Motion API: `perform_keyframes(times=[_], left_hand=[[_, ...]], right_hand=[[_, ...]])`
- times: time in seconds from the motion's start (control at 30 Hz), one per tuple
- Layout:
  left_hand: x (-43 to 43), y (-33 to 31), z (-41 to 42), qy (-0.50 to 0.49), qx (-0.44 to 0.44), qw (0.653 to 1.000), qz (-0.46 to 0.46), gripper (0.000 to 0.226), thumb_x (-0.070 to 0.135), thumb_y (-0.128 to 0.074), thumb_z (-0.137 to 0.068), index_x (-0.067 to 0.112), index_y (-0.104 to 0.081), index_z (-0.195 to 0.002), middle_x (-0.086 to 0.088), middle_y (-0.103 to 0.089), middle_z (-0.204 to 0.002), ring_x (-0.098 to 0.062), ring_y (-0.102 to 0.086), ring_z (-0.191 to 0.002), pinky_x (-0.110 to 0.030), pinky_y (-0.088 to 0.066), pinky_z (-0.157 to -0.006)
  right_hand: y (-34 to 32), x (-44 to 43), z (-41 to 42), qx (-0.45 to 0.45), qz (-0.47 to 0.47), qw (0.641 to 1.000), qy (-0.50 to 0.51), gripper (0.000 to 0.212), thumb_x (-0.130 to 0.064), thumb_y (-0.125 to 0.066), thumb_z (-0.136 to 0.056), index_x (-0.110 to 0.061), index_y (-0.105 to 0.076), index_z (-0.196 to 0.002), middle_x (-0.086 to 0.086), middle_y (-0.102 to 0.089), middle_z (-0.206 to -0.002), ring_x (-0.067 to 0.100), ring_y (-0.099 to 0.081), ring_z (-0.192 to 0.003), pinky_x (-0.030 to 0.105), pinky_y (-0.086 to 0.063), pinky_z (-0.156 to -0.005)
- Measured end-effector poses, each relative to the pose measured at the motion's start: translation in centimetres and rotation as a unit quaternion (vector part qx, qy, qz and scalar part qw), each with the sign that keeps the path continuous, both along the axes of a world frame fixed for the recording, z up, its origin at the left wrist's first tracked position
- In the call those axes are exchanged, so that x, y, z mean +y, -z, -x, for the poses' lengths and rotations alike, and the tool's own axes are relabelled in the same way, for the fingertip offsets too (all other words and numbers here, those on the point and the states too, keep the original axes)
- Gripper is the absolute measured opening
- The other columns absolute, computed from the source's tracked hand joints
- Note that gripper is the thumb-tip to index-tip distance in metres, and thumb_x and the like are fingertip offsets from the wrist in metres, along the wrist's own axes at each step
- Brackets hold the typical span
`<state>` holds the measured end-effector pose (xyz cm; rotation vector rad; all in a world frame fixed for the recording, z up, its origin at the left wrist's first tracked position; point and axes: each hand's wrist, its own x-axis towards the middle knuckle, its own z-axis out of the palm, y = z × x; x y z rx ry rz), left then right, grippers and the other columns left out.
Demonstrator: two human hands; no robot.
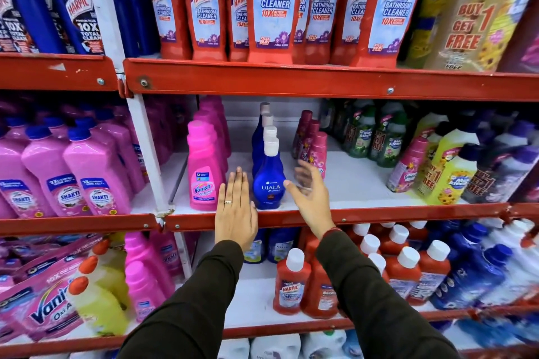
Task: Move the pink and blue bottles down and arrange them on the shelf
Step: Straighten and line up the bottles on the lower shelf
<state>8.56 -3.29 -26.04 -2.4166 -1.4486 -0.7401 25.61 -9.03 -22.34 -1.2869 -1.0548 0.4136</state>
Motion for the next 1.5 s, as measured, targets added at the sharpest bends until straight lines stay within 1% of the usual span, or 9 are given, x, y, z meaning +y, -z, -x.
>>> perform_keyframes(times=[0.13, 0.23, 0.37, 0.47, 0.63, 0.8, 1.1, 1.23, 1.5], left_hand=[[0.2, 0.1, 0.0, 0.012, 0.003, 1.0, 0.013, 0.07, 0.023, -0.037, -0.099, 0.0, -0.011, -0.161, -0.017, -0.007, -0.171, -0.031, -0.01, -0.159, -0.046, -0.009, -0.129], [0.1, 0.1, -0.1, 0.009, -0.001, 1.0, 0.011, 0.071, 0.023, -0.03, -0.095, -0.001, -0.015, -0.16, -0.018, -0.011, -0.17, -0.033, -0.013, -0.159, -0.048, -0.012, -0.129], [0.3, 0.3, -0.1, 0.013, -0.012, 1.0, -0.002, 0.072, 0.023, -0.025, -0.092, -0.002, -0.019, -0.159, -0.018, -0.017, -0.169, -0.033, -0.018, -0.158, -0.051, -0.018, -0.128], [0.4, 0.5, -0.1, 0.015, -0.015, 1.0, -0.006, 0.072, 0.024, -0.025, -0.093, -0.001, -0.017, -0.16, -0.017, -0.015, -0.17, -0.033, -0.015, -0.158, -0.051, -0.018, -0.128], [0.8, 1.0, -0.2, 0.013, -0.015, 1.0, -0.018, 0.072, 0.023, -0.028, -0.093, -0.001, -0.018, -0.16, -0.017, -0.014, -0.17, -0.033, -0.015, -0.158, -0.052, -0.016, -0.128], [0.9, 1.1, -0.3, 0.009, -0.014, 0.999, -0.03, 0.072, 0.024, -0.029, -0.092, -0.002, -0.019, -0.159, -0.018, -0.017, -0.17, -0.033, -0.017, -0.158, -0.05, -0.011, -0.128], [0.7, 0.9, -0.3, 0.004, -0.011, 1.0, -0.02, 0.072, 0.024, -0.026, -0.092, -0.002, -0.022, -0.159, -0.018, -0.019, -0.169, -0.034, -0.02, -0.157, -0.054, -0.021, -0.127], [0.8, 0.9, -0.3, 0.005, -0.009, 1.0, -0.017, 0.072, 0.024, -0.026, -0.091, -0.001, -0.022, -0.159, -0.018, -0.019, -0.169, -0.034, -0.019, -0.157, -0.052, -0.017, -0.128], [1.0, 1.1, -0.1, 0.011, -0.005, 1.0, -0.025, 0.072, 0.025, -0.026, -0.092, -0.001, -0.019, -0.159, -0.018, -0.019, -0.169, -0.034, -0.019, -0.157, -0.044, 0.003, -0.127]], right_hand=[[-1.1, -1.7, -3.9, -0.002, -0.076, 0.986, 0.145, 0.042, -0.019, -0.075, -0.087, -0.029, -0.056, -0.123, -0.003, -0.064, -0.124, 0.013, -0.062, -0.114, 0.025, -0.052, -0.095], [-2.2, -2.7, -7.6, -0.036, -0.081, 0.968, 0.237, 0.045, -0.017, -0.073, -0.089, -0.018, -0.053, -0.129, 0.002, -0.056, -0.127, 0.019, -0.056, -0.117, 0.031, -0.05, -0.097], [-3.5, -3.2, -11.8, -0.043, -0.064, 0.931, 0.357, 0.064, -0.014, -0.076, -0.083, -0.005, -0.046, -0.139, 0.018, -0.044, -0.141, 0.026, -0.042, -0.131, 0.025, -0.029, -0.109], [-4.4, -3.6, -14.4, -0.014, -0.012, 0.918, 0.396, 0.083, -0.018, -0.077, -0.082, -0.002, -0.033, -0.15, 0.024, -0.03, -0.156, 0.038, -0.027, -0.146, 0.039, -0.022, -0.119], [-5.0, -3.8, -18.5, 0.012, 0.048, 0.912, 0.407, 0.088, -0.012, -0.072, -0.086, 0.002, -0.02, -0.156, 0.024, -0.026, -0.161, 0.039, -0.021, -0.151, 0.043, -0.016, -0.124], [-4.8, -3.7, -20.4, 0.026, 0.095, 0.917, 0.387, 0.063, 0.001, -0.066, -0.088, 0.002, -0.041, -0.145, 0.026, -0.051, -0.14, 0.039, -0.052, -0.128, 0.044, -0.038, -0.114], [-5.0, -4.6, -21.7, 0.011, 0.129, 0.909, 0.396, 0.051, -0.004, -0.071, -0.086, 0.001, -0.055, -0.135, 0.027, -0.048, -0.141, 0.042, -0.053, -0.126, 0.043, -0.036, -0.115], [-4.7, -4.9, -20.4, 0.021, 0.104, 0.923, 0.37, 0.05, 0.001, -0.07, -0.087, -0.003, -0.055, -0.135, 0.022, -0.063, -0.133, 0.037, -0.061, -0.122, 0.048, -0.042, -0.11], [-5.4, -4.0, -14.4, -0.002, 0.004, 0.948, 0.318, 0.05, -0.013, -0.076, -0.086, -0.007, -0.058, -0.132, 0.015, -0.068, -0.124, 0.025, -0.066, -0.106, 0.038, -0.05, -0.102]])
